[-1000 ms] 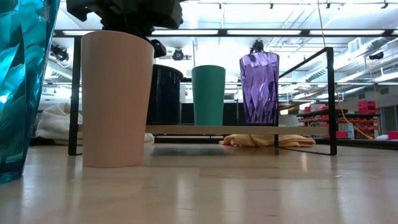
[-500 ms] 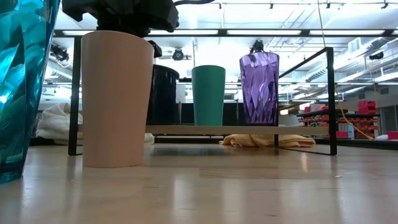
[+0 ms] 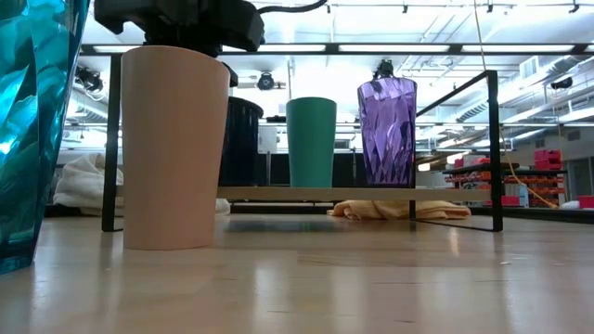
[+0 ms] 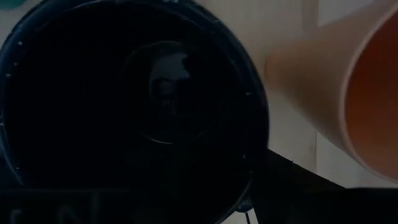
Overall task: Stack small to large cups/mugs on shelf
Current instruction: Put the dark blue mug on the shelf aligned with the other dark blue mug, then adjust the back dark blue mug on the shelf
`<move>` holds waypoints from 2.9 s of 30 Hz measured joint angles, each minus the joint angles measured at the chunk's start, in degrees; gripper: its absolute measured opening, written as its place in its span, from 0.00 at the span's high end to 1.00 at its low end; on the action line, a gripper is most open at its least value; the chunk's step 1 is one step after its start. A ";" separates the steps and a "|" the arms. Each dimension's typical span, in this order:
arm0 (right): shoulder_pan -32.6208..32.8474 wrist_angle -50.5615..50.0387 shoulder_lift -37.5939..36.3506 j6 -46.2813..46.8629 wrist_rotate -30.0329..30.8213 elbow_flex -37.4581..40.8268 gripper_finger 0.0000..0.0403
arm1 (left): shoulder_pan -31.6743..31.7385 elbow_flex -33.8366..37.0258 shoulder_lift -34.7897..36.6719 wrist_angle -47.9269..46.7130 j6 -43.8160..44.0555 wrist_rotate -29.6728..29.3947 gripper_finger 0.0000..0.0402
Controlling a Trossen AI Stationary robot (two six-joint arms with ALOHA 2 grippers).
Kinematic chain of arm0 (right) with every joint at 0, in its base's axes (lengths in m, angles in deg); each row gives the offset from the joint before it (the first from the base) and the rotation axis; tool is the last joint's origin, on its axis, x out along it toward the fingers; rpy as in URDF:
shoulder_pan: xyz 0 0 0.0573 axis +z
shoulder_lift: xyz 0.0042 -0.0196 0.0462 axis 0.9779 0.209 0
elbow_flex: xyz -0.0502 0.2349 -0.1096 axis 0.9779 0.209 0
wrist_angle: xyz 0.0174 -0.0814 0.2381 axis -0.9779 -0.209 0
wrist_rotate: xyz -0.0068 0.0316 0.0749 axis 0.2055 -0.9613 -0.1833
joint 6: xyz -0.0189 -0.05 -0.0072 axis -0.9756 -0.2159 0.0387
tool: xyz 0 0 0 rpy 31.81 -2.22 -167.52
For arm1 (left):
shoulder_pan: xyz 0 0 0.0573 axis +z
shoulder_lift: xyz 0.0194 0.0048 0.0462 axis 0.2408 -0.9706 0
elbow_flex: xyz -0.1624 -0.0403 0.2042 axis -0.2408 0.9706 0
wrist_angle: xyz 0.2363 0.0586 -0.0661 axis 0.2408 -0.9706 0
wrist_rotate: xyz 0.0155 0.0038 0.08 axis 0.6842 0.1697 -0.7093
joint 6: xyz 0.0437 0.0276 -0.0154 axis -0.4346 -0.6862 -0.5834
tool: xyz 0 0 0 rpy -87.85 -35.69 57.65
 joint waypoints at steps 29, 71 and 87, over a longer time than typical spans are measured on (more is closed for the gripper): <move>0.01 0.00 0.00 -0.06 -0.24 0.00 0.75 | 0.70 -3.34 1.79 -1.84 -0.29 -0.26 0.43; 0.17 1.09 0.00 -0.80 -0.20 0.00 0.75 | 23.89 -16.52 1.40 -13.79 -8.68 -5.56 0.58; 0.17 1.07 0.00 -1.14 -0.20 0.00 0.75 | 23.95 -7.08 1.36 -6.90 -9.13 -3.35 0.67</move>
